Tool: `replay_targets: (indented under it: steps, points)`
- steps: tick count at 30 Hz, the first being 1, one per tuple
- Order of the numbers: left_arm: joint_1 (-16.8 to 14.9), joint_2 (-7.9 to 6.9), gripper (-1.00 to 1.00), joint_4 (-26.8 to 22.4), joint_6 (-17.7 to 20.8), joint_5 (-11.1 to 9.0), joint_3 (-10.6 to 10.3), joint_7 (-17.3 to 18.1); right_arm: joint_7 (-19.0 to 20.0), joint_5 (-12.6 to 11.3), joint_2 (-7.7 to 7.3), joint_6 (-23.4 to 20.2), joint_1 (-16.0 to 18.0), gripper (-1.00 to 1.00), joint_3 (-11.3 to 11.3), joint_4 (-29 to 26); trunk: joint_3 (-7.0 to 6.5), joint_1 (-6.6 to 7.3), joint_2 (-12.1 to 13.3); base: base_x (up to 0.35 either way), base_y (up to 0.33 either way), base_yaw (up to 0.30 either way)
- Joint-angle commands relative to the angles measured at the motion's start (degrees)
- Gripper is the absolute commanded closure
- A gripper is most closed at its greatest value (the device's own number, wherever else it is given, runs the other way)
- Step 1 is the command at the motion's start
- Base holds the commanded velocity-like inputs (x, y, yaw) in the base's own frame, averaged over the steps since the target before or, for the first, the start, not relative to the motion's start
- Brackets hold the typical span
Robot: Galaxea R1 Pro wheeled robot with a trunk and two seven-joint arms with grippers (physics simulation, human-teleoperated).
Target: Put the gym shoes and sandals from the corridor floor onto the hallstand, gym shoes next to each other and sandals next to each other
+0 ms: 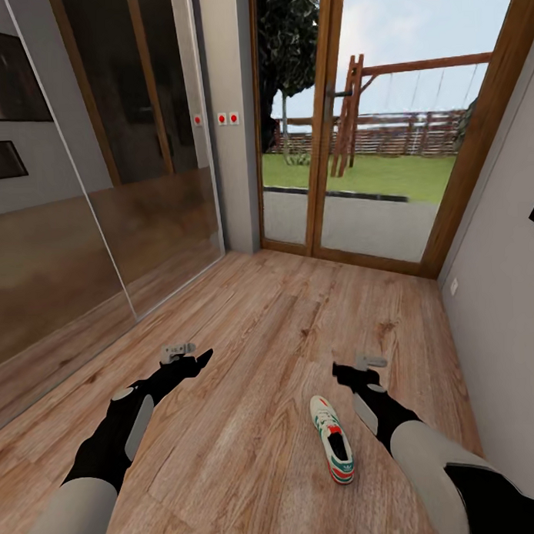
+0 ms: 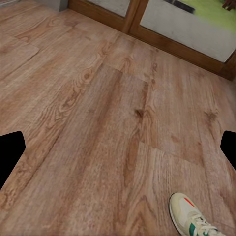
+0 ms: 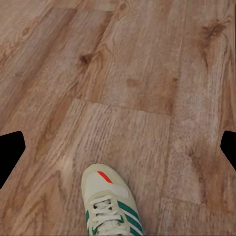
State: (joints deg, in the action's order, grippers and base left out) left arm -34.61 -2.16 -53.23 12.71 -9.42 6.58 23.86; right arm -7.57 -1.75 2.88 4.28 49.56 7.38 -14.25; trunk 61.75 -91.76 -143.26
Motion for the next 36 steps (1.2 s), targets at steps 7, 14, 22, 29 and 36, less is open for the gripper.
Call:
replay_targets:
  steps: [7, 14, 22, 29, 36]
  points:
    - [-0.02, -0.02, -1.00, -0.04, 0.56, -0.60, 0.09, 0.23, 0.01, 1.81, 0.07, 11.01, -0.02, -1.00, 0.29, 4.30, 0.05, 0.01, -0.02, 0.000, 0.000, 0.000]
    - [-0.02, -0.01, -1.00, -0.06, 0.56, -0.60, -0.13, 0.22, 0.01, 2.94, 0.10, 15.02, -0.04, -1.00, 0.33, 6.30, 0.05, 0.01, -0.02, 0.000, 0.000, 0.000]
    - [-0.02, -0.03, -1.00, -0.05, 0.56, -0.60, -1.23, 0.22, 0.09, 3.06, 0.11, 15.40, -0.02, -1.00, 0.27, 6.70, 0.05, 0.01, -0.02, 0.000, 0.000, 0.000]
    - [-0.02, -0.04, -1.00, -0.05, 0.59, -0.60, -1.37, 0.22, 0.15, 3.06, 0.11, 15.41, -0.03, -1.00, 0.27, 6.84, 0.94, -0.09, -0.07, 0.000, 0.000, 0.000]
    - [-0.02, -0.04, -1.00, -0.07, 0.63, -0.60, -1.39, 0.22, 0.11, 3.06, 0.11, 15.41, -0.03, -1.00, 0.31, 6.81, 2.75, -0.27, -0.17, 0.000, 0.000, 0.000]
